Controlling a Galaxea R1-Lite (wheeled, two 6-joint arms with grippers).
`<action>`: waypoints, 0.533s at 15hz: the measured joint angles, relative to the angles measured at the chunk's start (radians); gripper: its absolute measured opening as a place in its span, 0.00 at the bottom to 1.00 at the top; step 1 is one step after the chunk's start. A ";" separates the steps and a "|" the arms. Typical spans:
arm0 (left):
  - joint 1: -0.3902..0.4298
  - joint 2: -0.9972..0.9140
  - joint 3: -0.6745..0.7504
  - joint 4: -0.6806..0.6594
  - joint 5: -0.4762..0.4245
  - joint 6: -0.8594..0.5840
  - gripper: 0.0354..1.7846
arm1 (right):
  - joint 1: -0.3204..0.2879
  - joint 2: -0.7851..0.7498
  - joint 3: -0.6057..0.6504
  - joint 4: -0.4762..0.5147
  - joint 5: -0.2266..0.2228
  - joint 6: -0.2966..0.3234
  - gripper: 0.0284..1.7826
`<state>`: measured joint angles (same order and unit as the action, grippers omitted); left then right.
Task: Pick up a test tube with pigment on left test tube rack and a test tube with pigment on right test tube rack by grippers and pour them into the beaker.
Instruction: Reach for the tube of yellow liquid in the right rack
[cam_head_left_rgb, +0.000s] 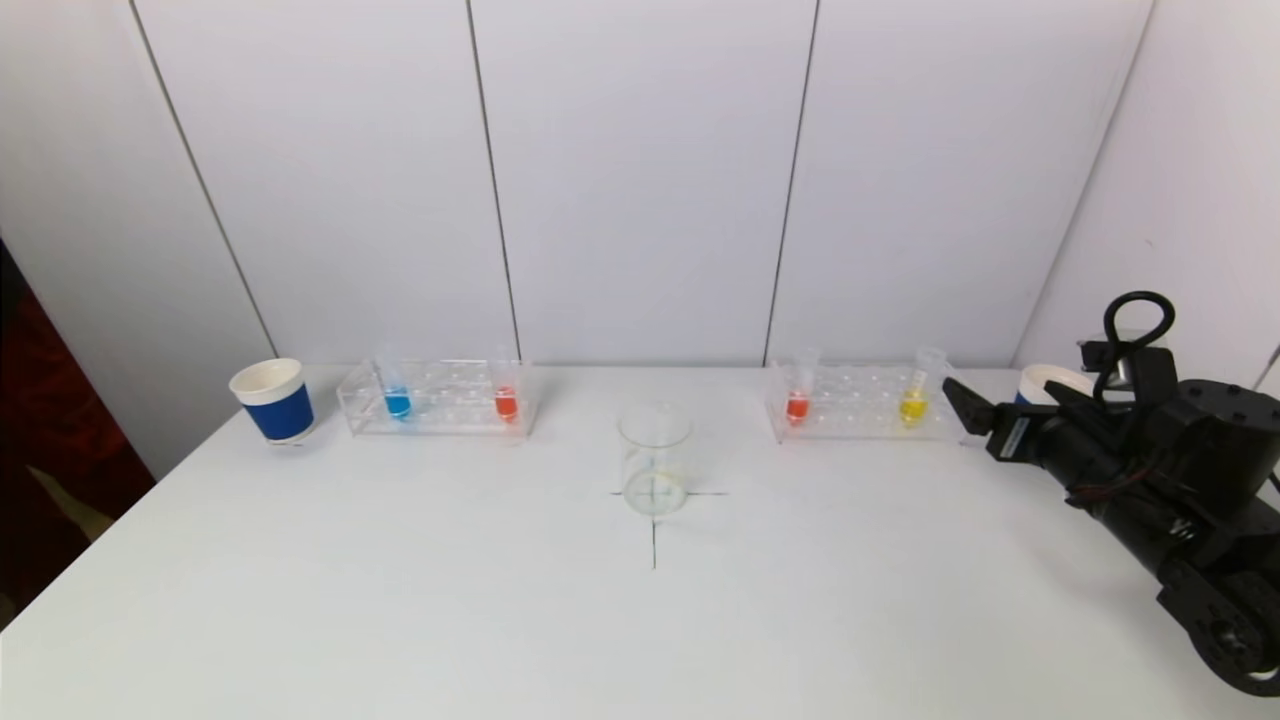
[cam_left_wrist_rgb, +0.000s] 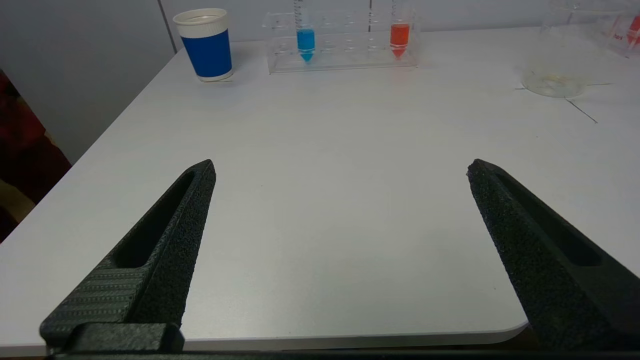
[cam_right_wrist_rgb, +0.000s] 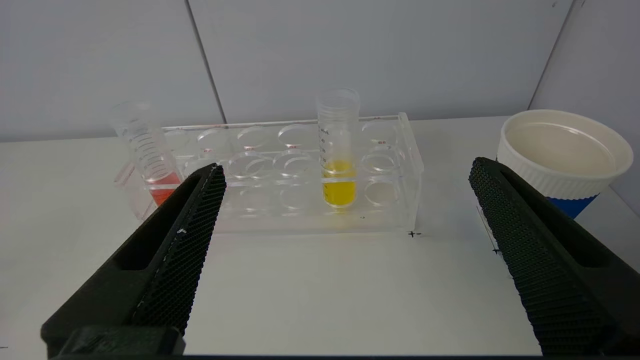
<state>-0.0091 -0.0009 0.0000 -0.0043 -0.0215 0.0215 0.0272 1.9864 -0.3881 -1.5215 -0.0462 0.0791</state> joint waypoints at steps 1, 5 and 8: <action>0.000 0.000 0.000 0.000 0.000 0.000 0.99 | 0.000 0.014 -0.011 0.000 -0.001 0.000 0.99; 0.000 0.000 0.000 0.000 0.000 0.000 0.99 | -0.003 0.077 -0.066 0.000 -0.001 -0.002 0.99; 0.000 0.000 0.000 0.000 0.000 0.001 0.99 | -0.010 0.121 -0.103 0.000 -0.001 -0.003 0.99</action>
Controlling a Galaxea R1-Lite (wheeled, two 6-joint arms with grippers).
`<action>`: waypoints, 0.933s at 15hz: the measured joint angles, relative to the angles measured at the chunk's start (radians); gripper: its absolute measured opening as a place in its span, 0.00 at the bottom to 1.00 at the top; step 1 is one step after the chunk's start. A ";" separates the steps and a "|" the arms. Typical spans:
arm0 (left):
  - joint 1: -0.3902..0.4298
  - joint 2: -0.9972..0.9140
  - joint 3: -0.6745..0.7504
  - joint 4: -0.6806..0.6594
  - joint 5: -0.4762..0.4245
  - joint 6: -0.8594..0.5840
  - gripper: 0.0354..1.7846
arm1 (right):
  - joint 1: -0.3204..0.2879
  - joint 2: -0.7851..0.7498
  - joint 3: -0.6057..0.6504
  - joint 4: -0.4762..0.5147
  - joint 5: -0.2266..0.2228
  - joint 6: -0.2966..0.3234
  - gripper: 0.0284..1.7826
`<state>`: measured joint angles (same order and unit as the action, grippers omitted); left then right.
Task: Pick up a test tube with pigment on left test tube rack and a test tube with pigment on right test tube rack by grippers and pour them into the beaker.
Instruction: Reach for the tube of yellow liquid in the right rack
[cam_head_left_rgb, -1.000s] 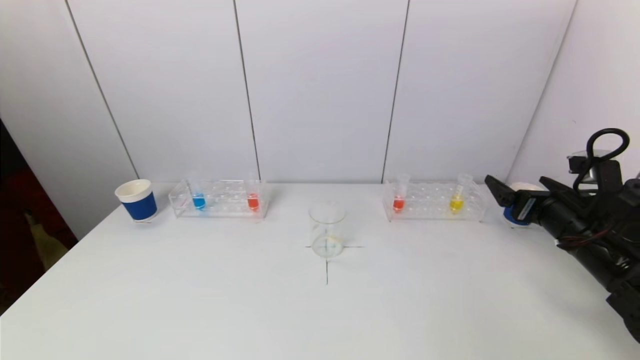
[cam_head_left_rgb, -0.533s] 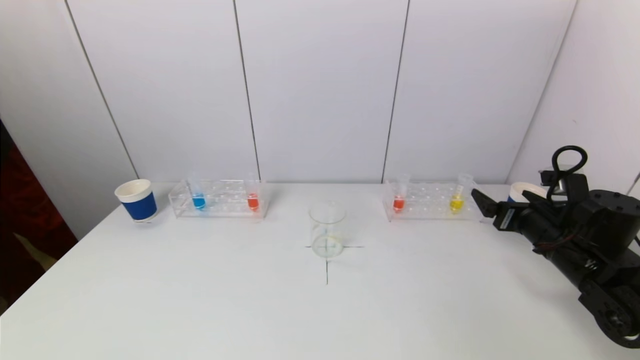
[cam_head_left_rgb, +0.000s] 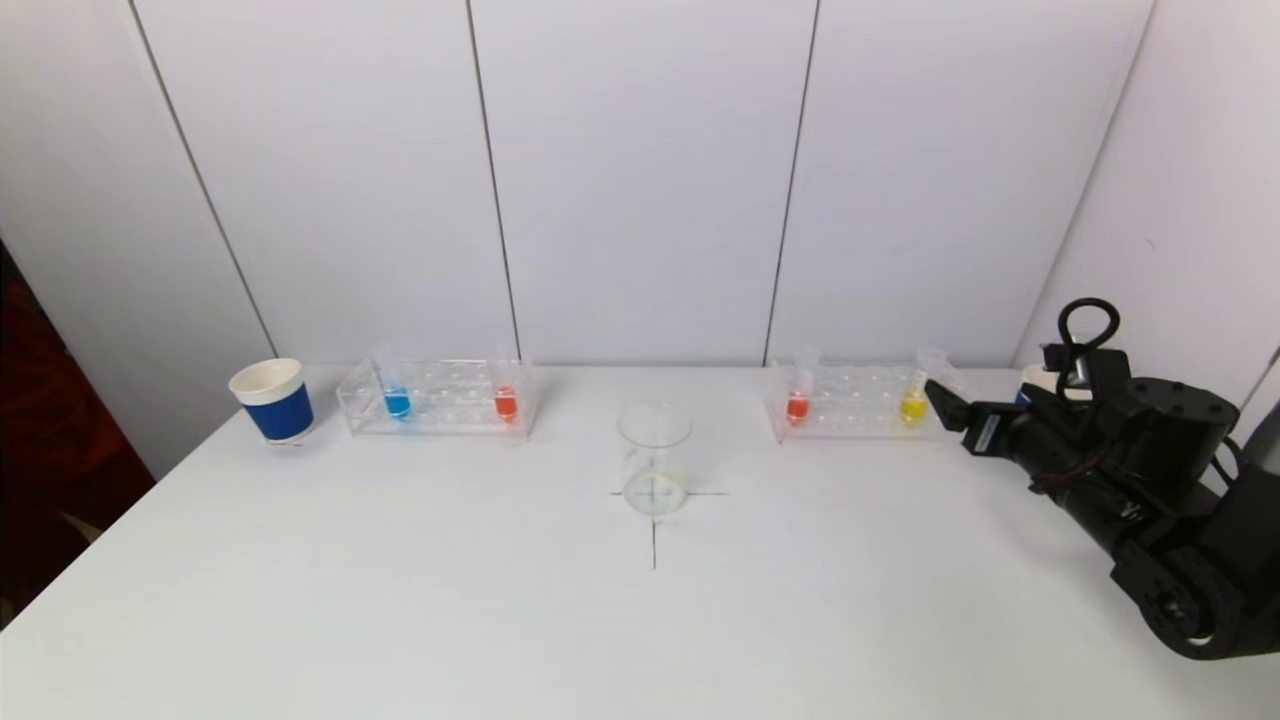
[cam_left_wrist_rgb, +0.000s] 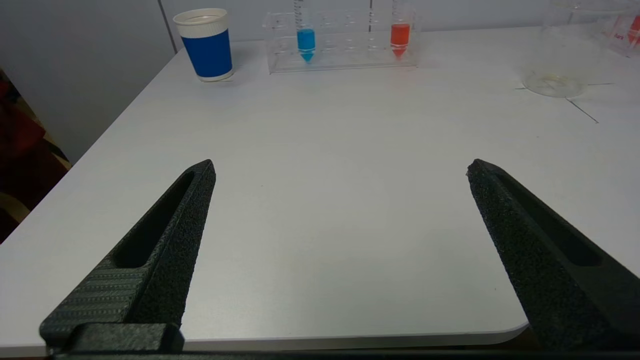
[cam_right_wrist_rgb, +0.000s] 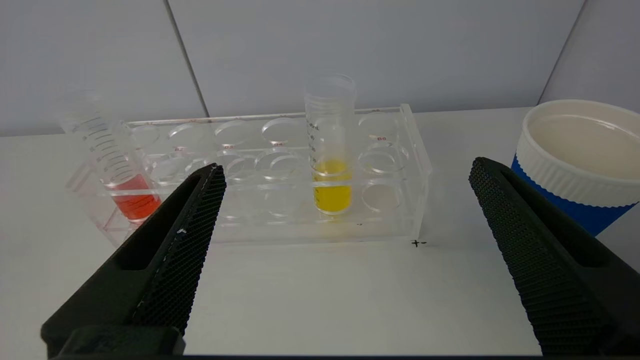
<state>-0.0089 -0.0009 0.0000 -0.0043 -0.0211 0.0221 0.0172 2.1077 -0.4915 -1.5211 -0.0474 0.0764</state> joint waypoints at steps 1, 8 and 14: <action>0.000 0.000 0.000 0.000 0.000 -0.001 0.99 | -0.001 0.013 -0.013 0.000 0.000 0.000 0.99; 0.000 0.000 0.000 0.000 0.000 -0.001 0.99 | -0.003 0.082 -0.073 0.000 -0.002 -0.001 0.99; 0.000 0.000 0.000 0.000 0.000 0.000 0.99 | -0.004 0.117 -0.085 0.000 -0.003 0.000 0.99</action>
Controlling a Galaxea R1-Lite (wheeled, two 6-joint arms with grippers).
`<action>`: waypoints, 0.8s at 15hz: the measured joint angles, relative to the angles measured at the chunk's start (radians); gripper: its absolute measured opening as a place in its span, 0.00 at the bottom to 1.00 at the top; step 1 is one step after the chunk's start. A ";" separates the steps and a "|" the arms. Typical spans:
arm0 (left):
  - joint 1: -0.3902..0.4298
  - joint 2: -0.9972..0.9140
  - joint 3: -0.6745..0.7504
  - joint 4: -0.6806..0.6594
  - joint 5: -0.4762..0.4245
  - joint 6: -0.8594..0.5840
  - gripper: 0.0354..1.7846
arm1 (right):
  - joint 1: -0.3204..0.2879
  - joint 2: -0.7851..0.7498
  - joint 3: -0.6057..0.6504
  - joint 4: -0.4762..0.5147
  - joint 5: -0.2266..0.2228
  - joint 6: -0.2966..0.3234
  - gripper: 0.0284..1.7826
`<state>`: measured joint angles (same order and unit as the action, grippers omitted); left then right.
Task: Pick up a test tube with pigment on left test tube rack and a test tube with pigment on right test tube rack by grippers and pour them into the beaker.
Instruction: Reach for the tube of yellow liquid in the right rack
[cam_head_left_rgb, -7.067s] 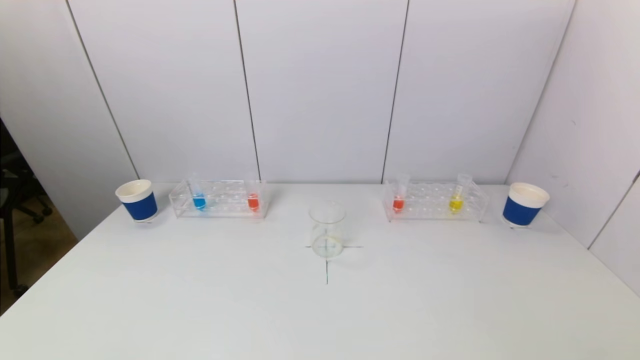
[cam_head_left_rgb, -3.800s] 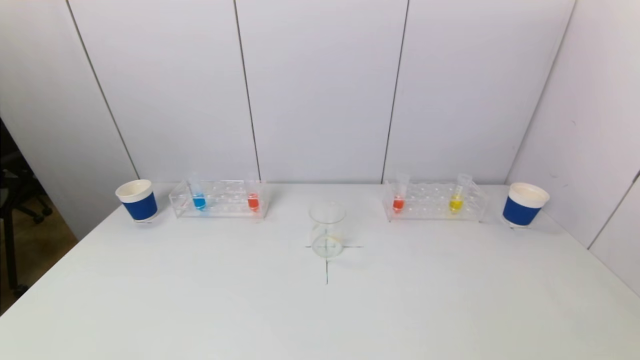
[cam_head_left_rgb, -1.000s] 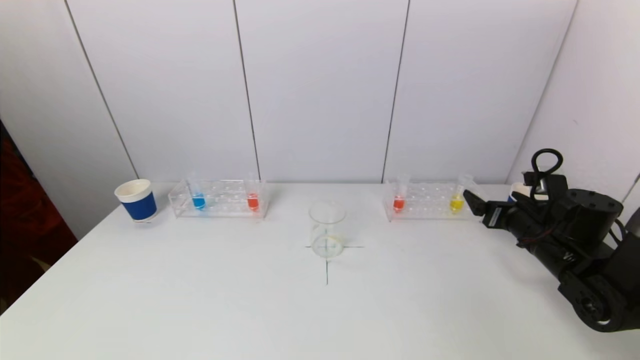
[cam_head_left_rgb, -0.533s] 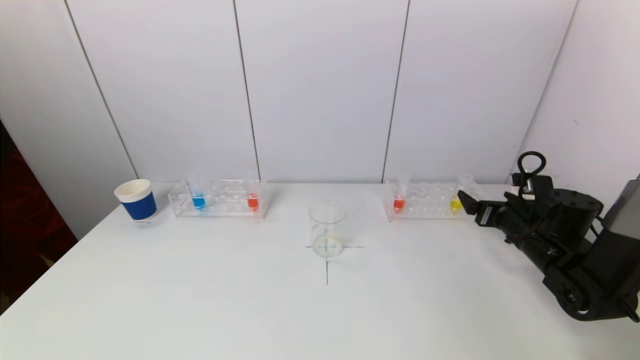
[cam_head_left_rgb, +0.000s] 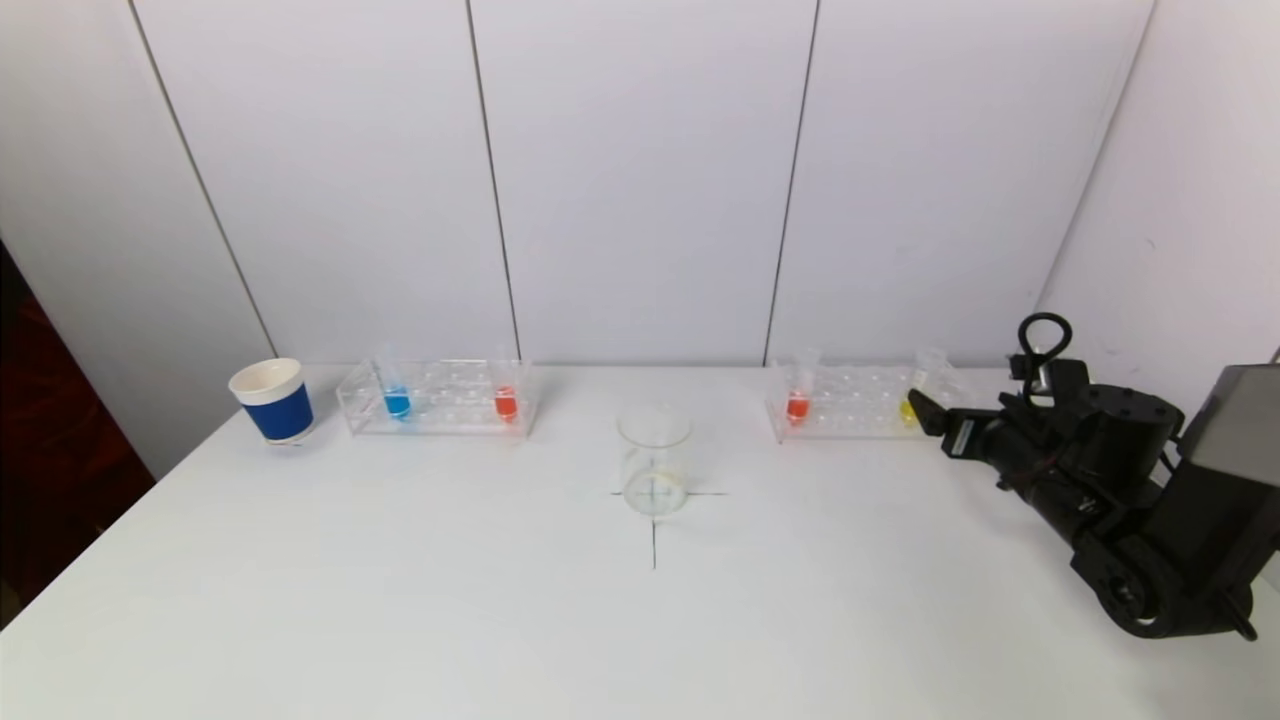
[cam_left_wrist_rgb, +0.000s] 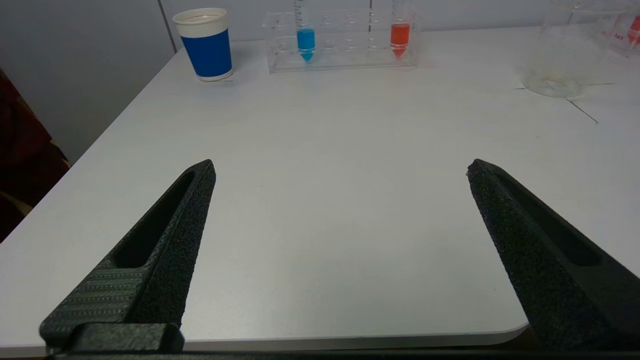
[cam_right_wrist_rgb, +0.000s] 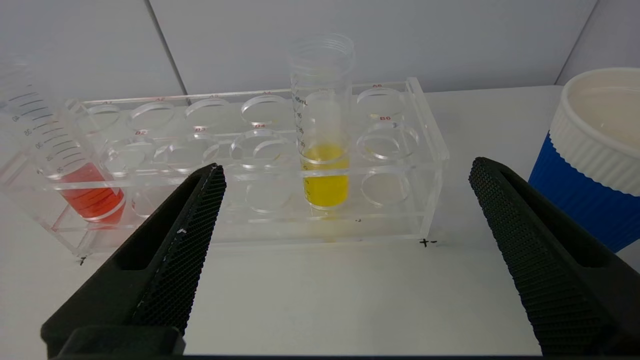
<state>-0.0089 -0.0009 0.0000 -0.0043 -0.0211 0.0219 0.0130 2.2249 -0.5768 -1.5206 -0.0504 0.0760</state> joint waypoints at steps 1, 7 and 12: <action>0.000 0.000 0.000 0.000 0.000 0.000 0.99 | -0.001 0.003 -0.001 0.000 0.000 0.000 0.99; 0.000 0.000 0.000 0.000 0.000 0.000 0.99 | -0.002 0.024 -0.039 0.000 0.001 -0.001 0.99; 0.000 0.000 0.000 0.000 0.000 0.000 0.99 | -0.001 0.048 -0.086 -0.001 0.000 -0.003 0.99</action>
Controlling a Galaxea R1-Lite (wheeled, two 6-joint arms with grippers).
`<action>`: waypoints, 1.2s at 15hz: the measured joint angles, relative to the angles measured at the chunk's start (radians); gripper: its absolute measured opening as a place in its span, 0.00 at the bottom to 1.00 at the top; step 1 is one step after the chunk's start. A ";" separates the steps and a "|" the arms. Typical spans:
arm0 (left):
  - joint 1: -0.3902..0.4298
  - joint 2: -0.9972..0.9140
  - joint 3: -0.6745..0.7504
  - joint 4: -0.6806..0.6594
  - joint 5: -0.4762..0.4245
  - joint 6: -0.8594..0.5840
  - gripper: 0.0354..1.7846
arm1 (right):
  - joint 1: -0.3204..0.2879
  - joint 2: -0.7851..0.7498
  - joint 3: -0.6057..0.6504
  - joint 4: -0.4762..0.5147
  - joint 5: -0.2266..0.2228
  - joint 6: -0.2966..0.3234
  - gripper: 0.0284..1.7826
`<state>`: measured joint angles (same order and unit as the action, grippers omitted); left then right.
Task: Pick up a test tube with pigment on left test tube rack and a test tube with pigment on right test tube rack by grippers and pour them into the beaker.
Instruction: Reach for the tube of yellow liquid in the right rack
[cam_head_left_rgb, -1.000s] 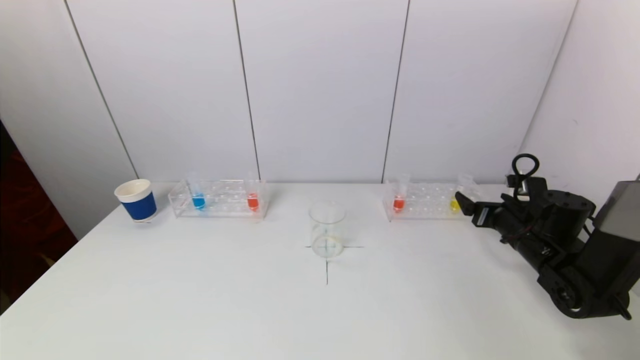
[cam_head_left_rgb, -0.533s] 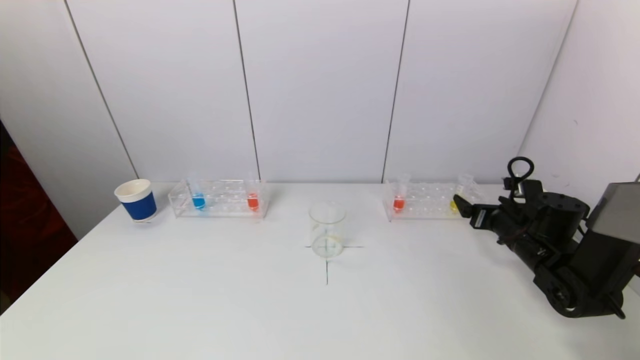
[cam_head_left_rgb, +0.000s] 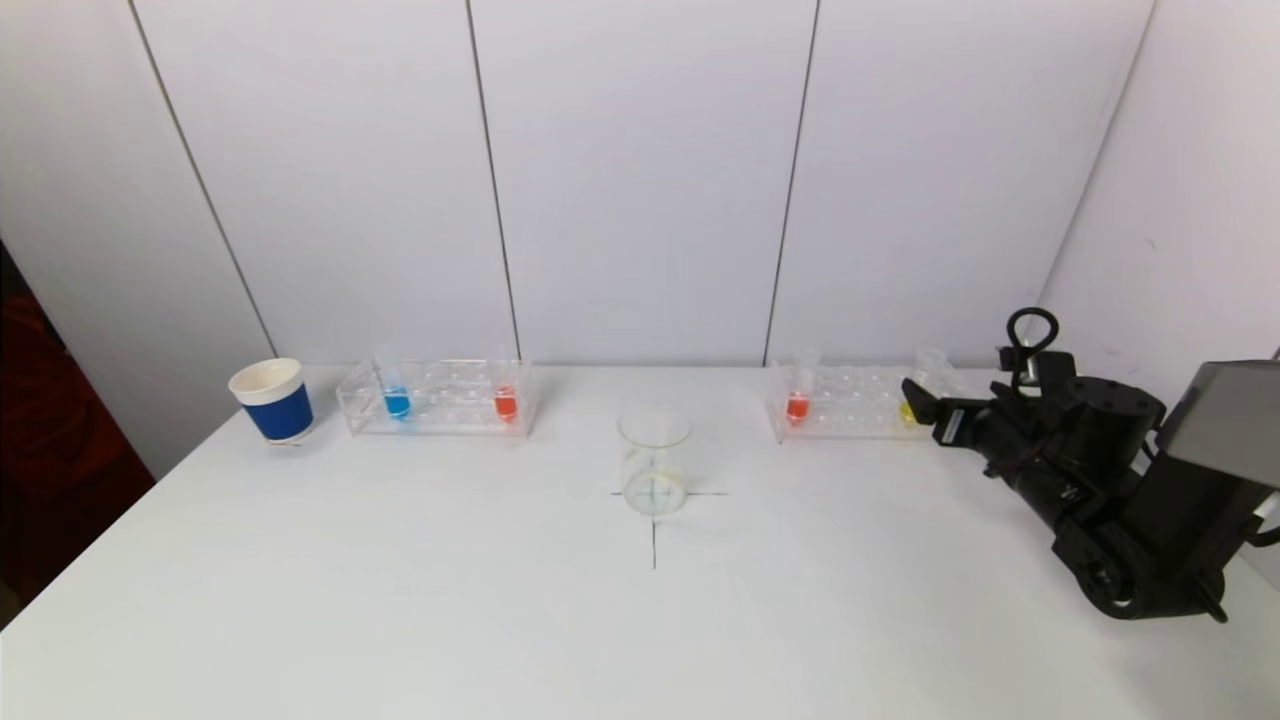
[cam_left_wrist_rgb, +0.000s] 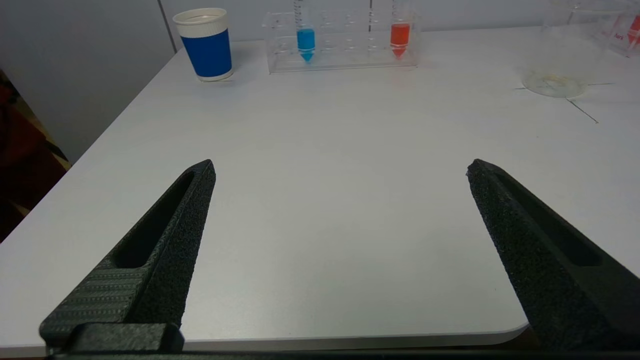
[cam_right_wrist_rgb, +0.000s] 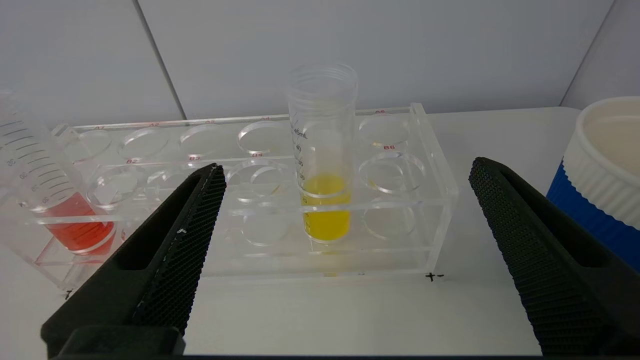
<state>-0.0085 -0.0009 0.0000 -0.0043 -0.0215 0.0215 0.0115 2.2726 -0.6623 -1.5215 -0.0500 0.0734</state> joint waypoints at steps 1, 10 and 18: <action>0.000 0.000 0.000 0.000 0.000 0.000 0.99 | 0.000 0.006 -0.010 0.000 -0.001 -0.001 0.99; 0.000 0.000 0.000 0.000 0.000 0.000 0.99 | 0.000 0.047 -0.075 0.000 -0.002 -0.005 0.99; 0.000 0.000 0.000 0.000 0.000 0.000 0.99 | 0.000 0.081 -0.128 0.000 -0.003 -0.009 0.99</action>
<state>-0.0089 -0.0009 0.0000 -0.0043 -0.0211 0.0211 0.0119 2.3538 -0.7902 -1.5215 -0.0532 0.0649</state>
